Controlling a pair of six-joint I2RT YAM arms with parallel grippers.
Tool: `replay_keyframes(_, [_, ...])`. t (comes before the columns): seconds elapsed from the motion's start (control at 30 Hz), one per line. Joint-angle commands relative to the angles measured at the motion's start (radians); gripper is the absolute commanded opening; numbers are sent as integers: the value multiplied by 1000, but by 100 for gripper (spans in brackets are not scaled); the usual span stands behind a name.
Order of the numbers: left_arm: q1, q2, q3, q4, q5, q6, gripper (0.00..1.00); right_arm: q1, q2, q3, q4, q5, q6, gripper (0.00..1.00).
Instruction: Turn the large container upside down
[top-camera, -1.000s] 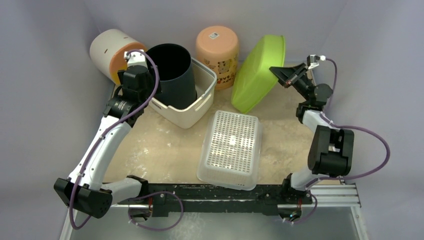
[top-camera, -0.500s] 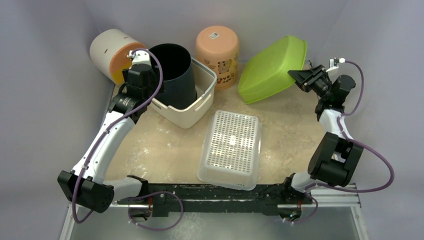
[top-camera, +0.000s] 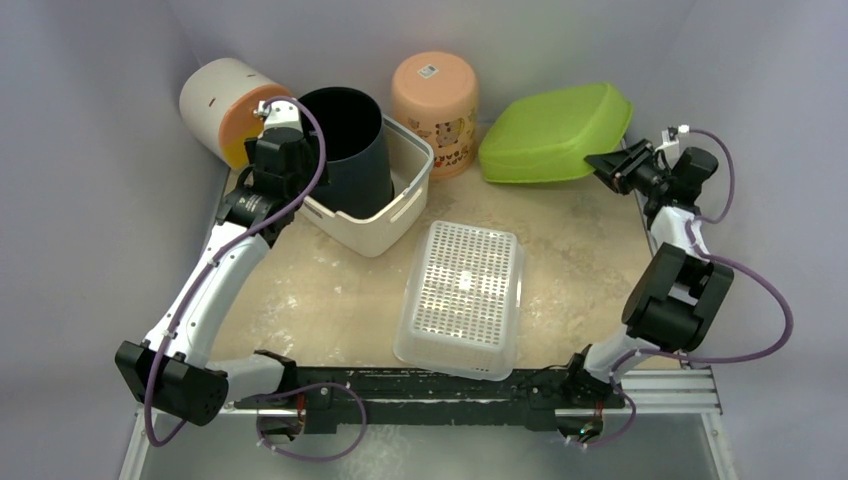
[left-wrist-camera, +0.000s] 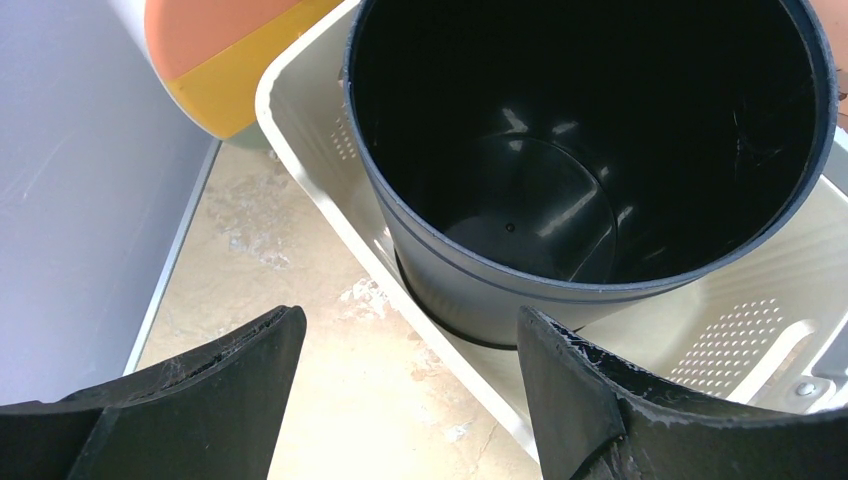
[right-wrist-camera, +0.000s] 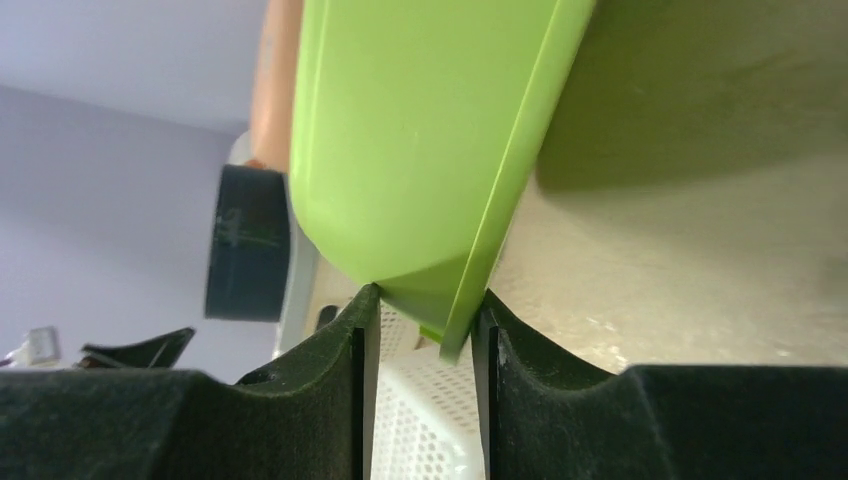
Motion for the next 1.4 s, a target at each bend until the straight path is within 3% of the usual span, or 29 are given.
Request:
replay_keyframes(0.0, [-5, -3, 26, 38, -4, -2, 78, -35, 56, -26, -85, 113, -189, 31])
replay_keyframes(0.43, [-5, -6, 29, 26, 1, -5, 78, -71, 186, -7, -97, 151, -247, 30])
replay_keyframes(0.9, [-5, -38, 14, 11, -10, -9, 78, -83, 209, 29, -308, 275, -329, 44])
replay_keyframes(1.13, [-5, -42, 12, 15, -6, -11, 78, -83, 148, 106, -450, 389, -407, 47])
replay_keyframes(1.37, [-5, -23, 13, 36, 24, -30, 78, -33, -33, 176, -569, 444, -458, 47])
